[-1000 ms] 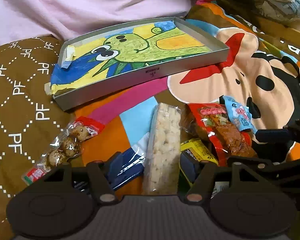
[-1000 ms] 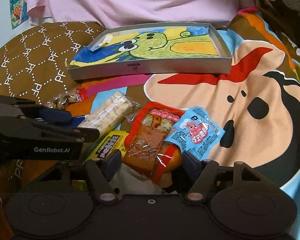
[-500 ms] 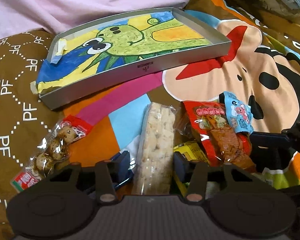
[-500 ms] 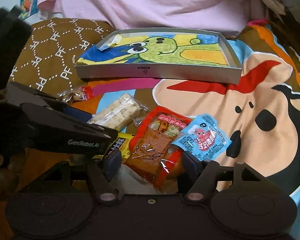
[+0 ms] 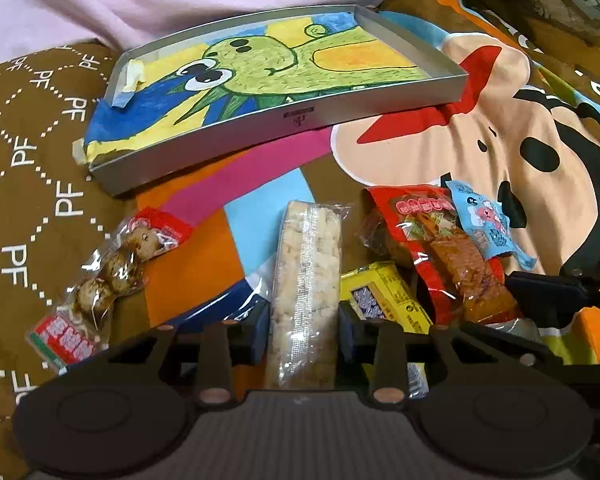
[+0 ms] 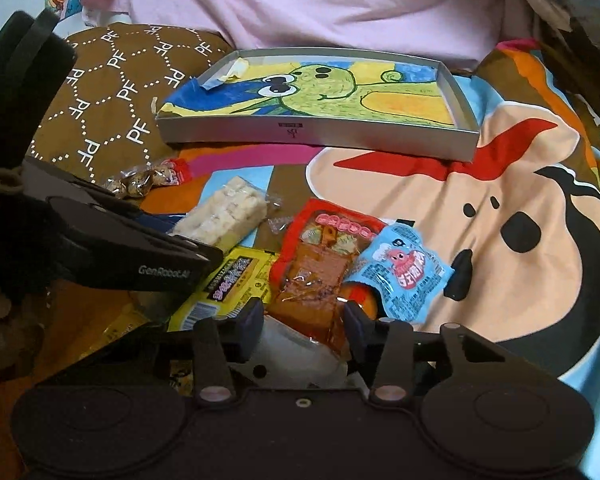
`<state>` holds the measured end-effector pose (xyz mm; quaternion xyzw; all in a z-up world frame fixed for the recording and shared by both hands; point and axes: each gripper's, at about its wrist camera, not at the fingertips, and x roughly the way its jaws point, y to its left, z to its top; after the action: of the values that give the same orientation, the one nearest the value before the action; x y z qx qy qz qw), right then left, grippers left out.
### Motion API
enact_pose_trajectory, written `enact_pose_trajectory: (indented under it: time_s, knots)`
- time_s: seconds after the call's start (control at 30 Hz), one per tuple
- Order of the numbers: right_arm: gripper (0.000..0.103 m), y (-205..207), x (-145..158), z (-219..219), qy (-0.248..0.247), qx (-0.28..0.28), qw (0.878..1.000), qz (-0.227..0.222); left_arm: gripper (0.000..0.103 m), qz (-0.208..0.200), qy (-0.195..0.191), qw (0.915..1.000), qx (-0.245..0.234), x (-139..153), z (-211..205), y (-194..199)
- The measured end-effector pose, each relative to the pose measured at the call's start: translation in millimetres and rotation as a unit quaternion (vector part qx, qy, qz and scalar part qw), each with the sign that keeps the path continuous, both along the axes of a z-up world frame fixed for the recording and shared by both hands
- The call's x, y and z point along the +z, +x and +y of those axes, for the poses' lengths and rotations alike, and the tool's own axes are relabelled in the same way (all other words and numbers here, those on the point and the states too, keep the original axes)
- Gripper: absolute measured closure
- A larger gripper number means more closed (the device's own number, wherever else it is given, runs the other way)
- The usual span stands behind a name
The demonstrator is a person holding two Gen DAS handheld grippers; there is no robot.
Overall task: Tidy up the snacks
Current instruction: 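Close left gripper on the white rice bar while right gripper closes on the red packet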
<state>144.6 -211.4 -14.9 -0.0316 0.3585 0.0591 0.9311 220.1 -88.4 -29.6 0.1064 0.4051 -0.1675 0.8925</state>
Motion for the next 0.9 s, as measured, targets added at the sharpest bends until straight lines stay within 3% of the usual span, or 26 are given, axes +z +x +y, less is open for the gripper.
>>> enact_pose_trajectory:
  time_s: [0.1,0.23,0.4,0.57,0.73,0.9]
  knots:
    - [0.054,0,0,-2,0.008,-0.001,1.000,-0.005,0.064,0.003,0.003,1.0000,0.003,-1,0,1]
    - [0.039,7,-3,-5,0.029,-0.011,1.000,-0.006,0.063,0.005,0.007,0.9999,0.005,-2,-1,5]
    - [0.031,14,-9,-6,0.041,-0.018,0.999,-0.009,0.063,0.005,0.006,0.9999,0.007,-3,-3,9]
    - [0.037,11,-8,-5,0.036,-0.016,0.999,-0.005,0.066,0.010,0.004,0.9999,0.007,-4,-1,3]
    - [0.052,6,-4,-4,0.036,-0.006,0.999,0.010,0.067,0.026,0.004,0.9996,0.014,-2,4,-5]
    - [0.043,8,4,-2,0.037,-0.002,0.999,-0.024,0.067,0.030,0.003,0.9992,0.026,-3,10,-7]
